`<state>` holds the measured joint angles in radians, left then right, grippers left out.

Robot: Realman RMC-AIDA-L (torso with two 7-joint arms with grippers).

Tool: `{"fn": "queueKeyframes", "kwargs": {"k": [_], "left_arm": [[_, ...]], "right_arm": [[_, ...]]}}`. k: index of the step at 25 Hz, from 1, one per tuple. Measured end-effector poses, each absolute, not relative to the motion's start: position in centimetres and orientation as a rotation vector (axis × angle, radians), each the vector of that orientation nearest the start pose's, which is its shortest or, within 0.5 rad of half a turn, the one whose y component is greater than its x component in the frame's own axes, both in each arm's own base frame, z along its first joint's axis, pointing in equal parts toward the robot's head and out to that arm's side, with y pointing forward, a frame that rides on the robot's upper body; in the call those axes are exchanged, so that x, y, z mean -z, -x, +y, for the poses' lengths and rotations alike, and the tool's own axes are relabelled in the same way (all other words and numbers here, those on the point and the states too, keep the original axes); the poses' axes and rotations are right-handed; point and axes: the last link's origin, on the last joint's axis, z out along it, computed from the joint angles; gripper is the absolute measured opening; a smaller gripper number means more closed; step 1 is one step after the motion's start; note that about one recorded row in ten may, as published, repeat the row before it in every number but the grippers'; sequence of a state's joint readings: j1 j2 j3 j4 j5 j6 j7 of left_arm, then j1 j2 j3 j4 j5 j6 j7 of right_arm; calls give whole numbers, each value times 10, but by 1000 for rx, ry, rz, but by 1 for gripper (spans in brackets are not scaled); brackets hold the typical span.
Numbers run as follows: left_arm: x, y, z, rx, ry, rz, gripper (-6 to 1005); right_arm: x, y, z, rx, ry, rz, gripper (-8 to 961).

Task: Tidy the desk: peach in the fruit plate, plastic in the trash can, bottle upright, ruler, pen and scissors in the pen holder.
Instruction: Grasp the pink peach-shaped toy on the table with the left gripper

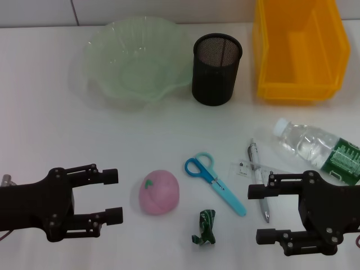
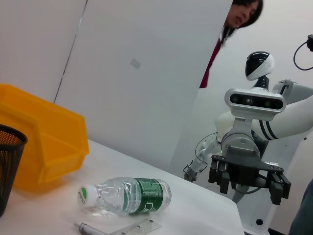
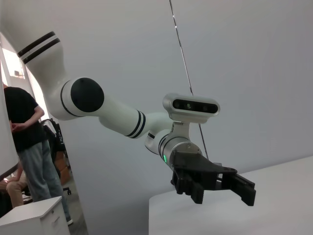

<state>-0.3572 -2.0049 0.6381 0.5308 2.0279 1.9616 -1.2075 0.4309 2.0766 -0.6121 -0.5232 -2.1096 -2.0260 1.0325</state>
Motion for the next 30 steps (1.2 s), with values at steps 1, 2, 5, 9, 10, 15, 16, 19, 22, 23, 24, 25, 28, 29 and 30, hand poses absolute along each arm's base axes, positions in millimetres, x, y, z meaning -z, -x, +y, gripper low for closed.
{"fn": "queueKeyframes", "kwargs": {"k": [1,2,5,9,10,15,16,19,22,23,24,25,28,29,30], "left_arm": [[-20,298,231,1003,2891,-635,759],[-20,298,232,1004,2889,-639,757],[-22,298,233,995,2889,-643,750],[-24,294,238,972,2901,-649,740],[-24,292,241,960,2908,-646,738],[-14,269,265,784,3004,-624,726],[-9,262,273,719,3042,-619,724],[13,238,296,486,3158,-590,717],[27,220,313,279,3190,-494,709],[31,216,317,225,3185,-464,707],[33,213,320,185,3181,-435,705],[36,209,323,143,3172,-401,702],[41,207,328,83,3137,-347,695],[44,210,328,55,3128,-339,693],[45,210,328,50,3127,-337,691]], "right_arm": [[5,-267,232,-1111,2994,310,662],[5,-268,232,-1108,2992,311,662],[1,-272,231,-1087,2984,322,662],[-7,-285,225,-1049,2964,365,662],[-8,-287,224,-1041,2958,375,662],[-12,-298,218,-999,2932,421,662],[-13,-300,217,-992,2928,430,662],[-15,-306,215,-961,2913,456,661],[-16,-310,214,-945,2897,473,661],[-16,-311,213,-942,2893,479,661],[-17,-312,213,-940,2891,483,661],[-17,-313,212,-937,2888,488,661],[-17,-315,211,-929,2883,498,661],[-16,-315,211,-927,2881,501,661],[-16,-315,211,-927,2880,503,661]]}}
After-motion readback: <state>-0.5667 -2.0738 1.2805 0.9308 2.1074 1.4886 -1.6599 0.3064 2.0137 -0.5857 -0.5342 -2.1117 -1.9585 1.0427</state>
